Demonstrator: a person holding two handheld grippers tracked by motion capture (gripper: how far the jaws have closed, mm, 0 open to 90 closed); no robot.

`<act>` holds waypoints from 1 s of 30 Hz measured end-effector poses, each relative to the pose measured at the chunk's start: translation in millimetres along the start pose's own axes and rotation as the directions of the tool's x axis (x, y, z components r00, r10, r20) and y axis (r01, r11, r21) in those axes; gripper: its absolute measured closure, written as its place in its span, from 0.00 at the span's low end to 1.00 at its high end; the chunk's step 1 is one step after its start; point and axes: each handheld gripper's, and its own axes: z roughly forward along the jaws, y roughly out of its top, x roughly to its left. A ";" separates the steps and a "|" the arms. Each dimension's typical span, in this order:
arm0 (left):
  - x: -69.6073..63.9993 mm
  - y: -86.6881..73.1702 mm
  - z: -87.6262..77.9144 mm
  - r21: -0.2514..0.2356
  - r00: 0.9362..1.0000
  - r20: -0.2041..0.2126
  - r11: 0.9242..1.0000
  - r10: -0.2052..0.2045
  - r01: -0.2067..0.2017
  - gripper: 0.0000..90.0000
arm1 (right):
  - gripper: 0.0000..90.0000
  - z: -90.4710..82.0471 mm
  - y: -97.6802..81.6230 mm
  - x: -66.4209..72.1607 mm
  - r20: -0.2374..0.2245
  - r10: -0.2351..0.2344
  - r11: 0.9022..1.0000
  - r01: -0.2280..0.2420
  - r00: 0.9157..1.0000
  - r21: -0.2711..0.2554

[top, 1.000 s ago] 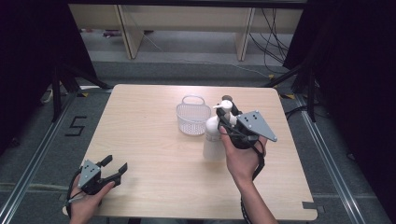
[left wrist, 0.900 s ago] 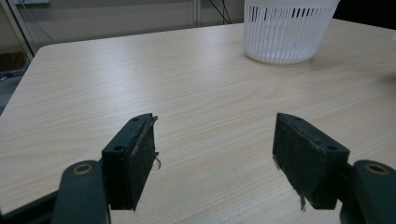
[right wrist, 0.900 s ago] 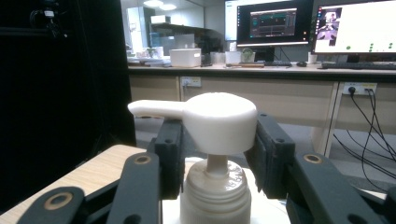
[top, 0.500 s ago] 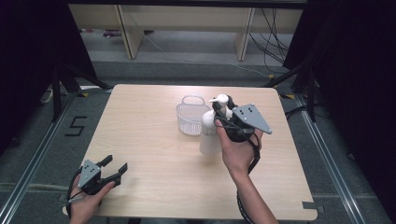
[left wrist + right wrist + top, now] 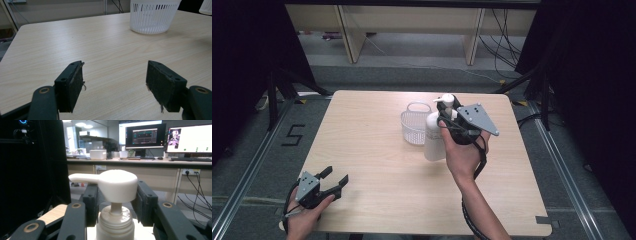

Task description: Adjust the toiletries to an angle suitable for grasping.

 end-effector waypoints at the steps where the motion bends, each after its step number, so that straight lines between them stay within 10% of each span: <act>1: 0.0 0.0 0.0 0.001 1.000 0.000 1.000 0.000 0.000 0.33 | 0.67 1.2 1.0 0.5 0.000 -0.001 1.000 0.001 1.000 0.001; 30: 0.5 -0.4 0.3 -0.009 1.000 0.009 1.000 -0.001 0.001 0.33 | 0.67 28.1 16.1 10.4 0.009 -0.008 1.000 0.008 1.000 -0.008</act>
